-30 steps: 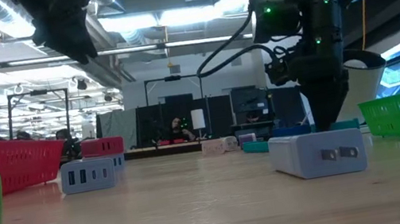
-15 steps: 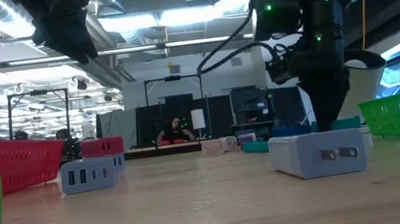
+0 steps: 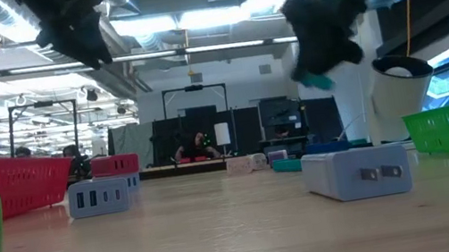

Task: Pick & Place Office items
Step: Put the right light blue digital timer into the orange basket

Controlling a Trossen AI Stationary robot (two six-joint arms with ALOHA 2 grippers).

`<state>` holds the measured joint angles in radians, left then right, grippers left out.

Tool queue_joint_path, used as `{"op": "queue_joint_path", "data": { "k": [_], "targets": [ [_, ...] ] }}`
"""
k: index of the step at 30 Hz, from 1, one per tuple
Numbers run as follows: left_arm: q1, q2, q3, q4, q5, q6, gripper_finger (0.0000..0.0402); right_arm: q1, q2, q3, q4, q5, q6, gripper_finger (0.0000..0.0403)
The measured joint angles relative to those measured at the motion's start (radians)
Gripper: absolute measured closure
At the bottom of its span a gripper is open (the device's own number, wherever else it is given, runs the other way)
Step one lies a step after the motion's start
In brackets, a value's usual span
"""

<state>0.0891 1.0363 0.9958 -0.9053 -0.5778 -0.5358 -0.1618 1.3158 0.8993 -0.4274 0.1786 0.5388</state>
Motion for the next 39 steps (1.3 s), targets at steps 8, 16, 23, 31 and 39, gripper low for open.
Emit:
{"op": "queue_joint_path", "data": {
  "k": [8,16,23,31,39],
  "targets": [
    [0.0,0.0,0.0,0.214,-0.019,0.0,0.0178,-0.037,-0.032,0.0,0.518,0.022,-0.04,0.0237],
    [0.0,0.0,0.0,0.421,-0.097,0.095,0.0178,-0.039,-0.028,0.0,0.905,0.0,-0.126,0.0236],
    [0.0,0.02,0.0,0.673,-0.103,0.339,0.0178,-0.039,-0.027,0.0,1.02,0.022,-0.12,0.0236],
    [-0.026,0.181,0.0,1.114,-0.024,0.769,0.0178,-0.039,-0.027,0.0,1.034,0.073,-0.101,0.0236],
    [-0.02,0.377,0.0,1.538,-0.025,0.992,0.0178,-0.039,-0.027,0.0,1.039,0.076,-0.102,0.0235]
  ]
}}
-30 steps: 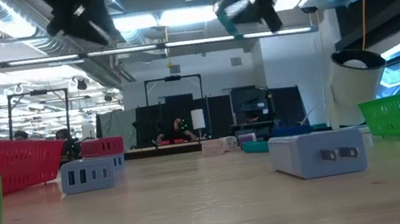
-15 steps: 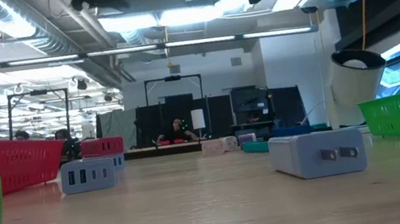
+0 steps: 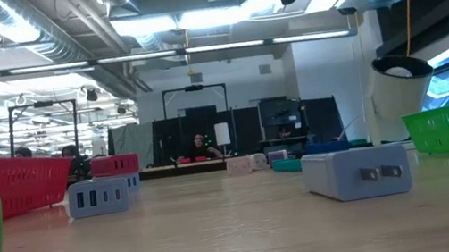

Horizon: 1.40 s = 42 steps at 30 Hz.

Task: Pick & Place Office items
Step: Put the right light blue digital timer into the orange basket

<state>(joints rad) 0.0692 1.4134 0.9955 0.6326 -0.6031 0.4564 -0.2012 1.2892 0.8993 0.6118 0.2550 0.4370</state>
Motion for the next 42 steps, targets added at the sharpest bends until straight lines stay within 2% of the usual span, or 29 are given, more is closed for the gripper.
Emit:
{"op": "queue_joint_path", "data": {
  "k": [3,7,9,21,27,32,36,42],
  "targets": [
    [0.004,0.033,0.0,0.055,0.047,0.0,0.0178,0.0,0.0,0.0,0.01,0.0,0.0,0.0235],
    [0.003,0.042,0.0,0.06,0.163,-0.029,0.0178,0.0,0.001,0.0,0.023,0.008,-0.004,0.0235],
    [0.01,0.042,0.0,0.061,0.182,-0.06,0.0178,0.0,0.014,0.0,0.048,0.022,-0.004,0.0235],
    [0.066,0.042,0.0,0.045,0.178,-0.166,0.0178,0.002,0.15,0.021,0.203,-0.043,0.05,0.0235],
    [0.084,0.042,0.0,0.019,0.158,-0.183,0.0182,0.002,0.21,0.103,0.19,-0.16,0.018,0.0235],
    [0.066,0.042,0.0,-0.01,0.05,-0.121,0.0209,0.005,0.22,0.115,0.163,-0.133,-0.007,0.0235],
    [0.042,0.042,0.0,-0.011,0.025,-0.032,0.024,0.006,0.22,0.116,0.15,-0.117,-0.003,0.0235],
    [0.036,0.042,0.0,-0.009,-0.01,0.011,0.0282,0.006,0.219,0.116,0.144,-0.109,-0.004,0.0235]
  ]
}}
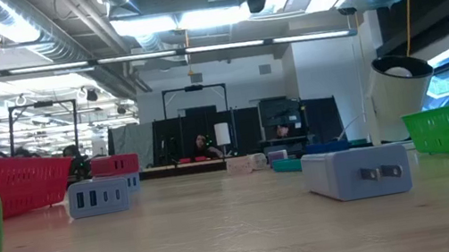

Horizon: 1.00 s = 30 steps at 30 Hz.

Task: Pick & Place Office items
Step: Put the right light blue digital timer into the orange basket

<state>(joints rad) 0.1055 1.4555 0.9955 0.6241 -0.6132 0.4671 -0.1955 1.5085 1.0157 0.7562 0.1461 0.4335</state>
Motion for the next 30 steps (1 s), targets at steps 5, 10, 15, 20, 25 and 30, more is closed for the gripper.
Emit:
{"op": "queue_joint_path", "data": {
  "k": [5,10,15,20,25,30],
  "targets": [
    [0.0,0.0,0.0,0.0,-0.026,0.003,0.0301,0.0,-0.002,0.0,-0.016,0.019,0.0,0.0235],
    [0.0,0.0,0.0,0.0,-0.031,0.0,0.0306,0.0,-0.002,0.0,-0.021,0.023,0.001,0.0231],
    [0.0,0.0,0.0,0.0,-0.029,-0.044,0.0308,0.0,-0.002,0.0,-0.024,0.022,0.0,0.022],
    [0.0,0.0,0.0,0.0,-0.024,-0.063,0.0327,0.0,-0.002,0.0,-0.028,0.021,0.001,0.022],
    [0.0,0.0,0.0,-0.004,0.007,-0.099,0.0342,0.0,-0.002,0.0,-0.051,0.012,0.001,0.0214],
    [-0.001,0.0,-0.001,-0.006,0.012,-0.117,0.034,0.001,-0.002,0.0,-0.062,0.012,0.001,0.0204]
  ]
}}
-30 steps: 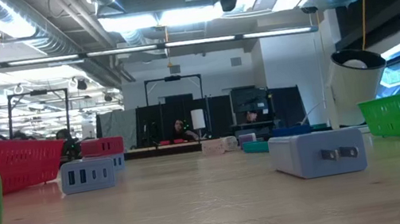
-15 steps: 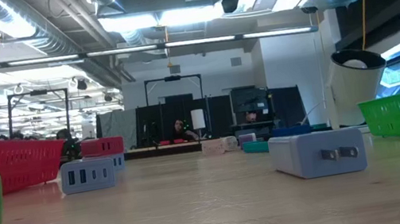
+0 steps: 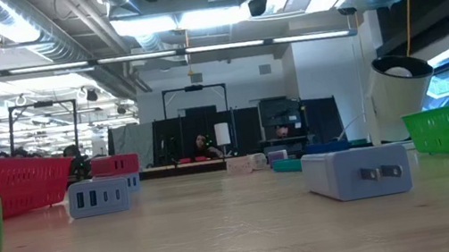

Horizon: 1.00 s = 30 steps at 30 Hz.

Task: Pick & Place Office items
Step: Put the right light blue digital timer into the orange basket

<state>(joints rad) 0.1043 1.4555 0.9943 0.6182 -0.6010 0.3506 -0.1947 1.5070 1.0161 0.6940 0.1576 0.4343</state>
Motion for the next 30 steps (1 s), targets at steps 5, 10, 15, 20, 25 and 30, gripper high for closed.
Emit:
{"op": "queue_joint_path", "data": {
  "k": [5,10,15,20,25,30],
  "targets": [
    [-0.001,0.0,0.0,0.004,-0.001,-0.001,0.034,-0.007,0.0,0.0,-0.001,-0.004,0.0,0.0184],
    [-0.001,0.0,0.001,0.005,0.001,-0.024,0.034,-0.033,-0.009,0.0,-0.01,-0.055,0.005,0.0138],
    [-0.001,0.0,0.002,0.002,-0.003,-0.033,0.034,-0.063,-0.054,-0.001,-0.082,-0.093,0.034,0.0085],
    [0.005,0.0,0.002,-0.009,-0.021,-0.076,0.034,-0.094,-0.125,-0.001,-0.246,-0.195,0.063,0.0054],
    [0.026,-0.002,0.002,-0.014,-0.041,-0.118,0.0339,-0.115,-0.204,-0.001,-0.422,-0.338,0.082,0.0052],
    [0.036,-0.002,0.002,-0.021,-0.025,-0.196,0.0338,-0.121,-0.287,-0.001,-0.655,-0.39,0.052,0.0057]
  ]
}}
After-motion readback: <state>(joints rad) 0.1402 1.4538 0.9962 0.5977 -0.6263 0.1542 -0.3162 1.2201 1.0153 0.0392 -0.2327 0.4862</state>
